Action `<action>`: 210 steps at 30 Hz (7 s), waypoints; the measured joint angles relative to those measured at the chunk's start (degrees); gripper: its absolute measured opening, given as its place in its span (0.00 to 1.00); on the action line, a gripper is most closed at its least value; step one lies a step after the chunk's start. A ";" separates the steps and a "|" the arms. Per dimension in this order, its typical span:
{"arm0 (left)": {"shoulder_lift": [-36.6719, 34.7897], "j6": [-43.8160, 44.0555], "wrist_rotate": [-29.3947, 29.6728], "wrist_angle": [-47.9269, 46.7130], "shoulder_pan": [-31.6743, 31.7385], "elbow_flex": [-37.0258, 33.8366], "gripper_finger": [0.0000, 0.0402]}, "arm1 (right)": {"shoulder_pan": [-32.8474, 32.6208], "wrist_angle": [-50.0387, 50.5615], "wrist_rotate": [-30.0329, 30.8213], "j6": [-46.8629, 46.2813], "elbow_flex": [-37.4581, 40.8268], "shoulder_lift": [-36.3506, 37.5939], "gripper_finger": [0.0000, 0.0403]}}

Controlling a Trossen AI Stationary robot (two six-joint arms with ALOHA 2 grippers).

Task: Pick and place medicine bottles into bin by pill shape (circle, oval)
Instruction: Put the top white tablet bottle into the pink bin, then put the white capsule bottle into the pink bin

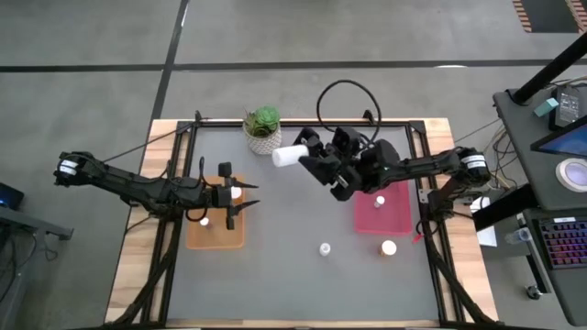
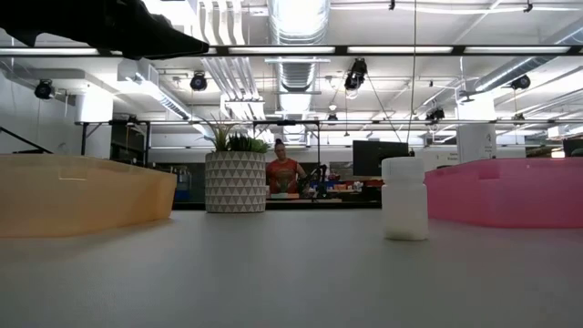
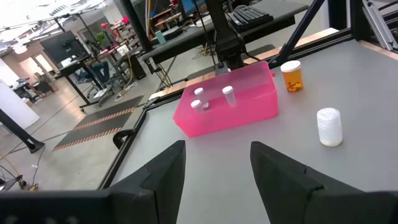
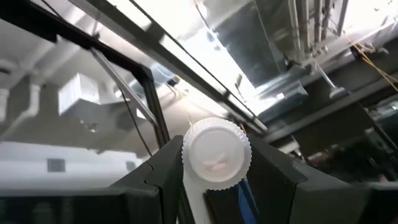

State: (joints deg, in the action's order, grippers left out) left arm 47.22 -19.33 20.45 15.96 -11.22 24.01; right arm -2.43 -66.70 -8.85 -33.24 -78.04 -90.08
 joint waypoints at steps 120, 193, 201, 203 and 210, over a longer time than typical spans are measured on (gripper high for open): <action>0.01 -0.62 1.06 -0.36 0.01 -0.44 0.41 | 4.48 123.30 22.37 -33.22 46.12 38.99 0.49; 47.14 14.49 -2.32 -11.68 -2.49 42.74 0.41 | -6.43 20.45 24.68 54.16 66.13 52.62 0.44; 52.21 23.31 -2.65 -20.82 -2.75 51.97 0.41 | -6.41 20.84 24.71 51.46 71.21 61.68 0.44; 53.93 23.51 -3.35 -21.78 -3.45 53.25 0.41 | -6.52 21.88 24.71 50.73 71.60 62.91 0.44; 61.37 24.57 -3.88 -25.70 -5.38 59.03 0.41 | -7.13 24.01 23.64 50.34 71.71 64.26 0.44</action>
State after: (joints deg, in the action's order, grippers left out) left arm 108.59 5.24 16.57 -9.74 -16.60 83.04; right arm -9.56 -42.70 14.79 17.10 -6.33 -25.82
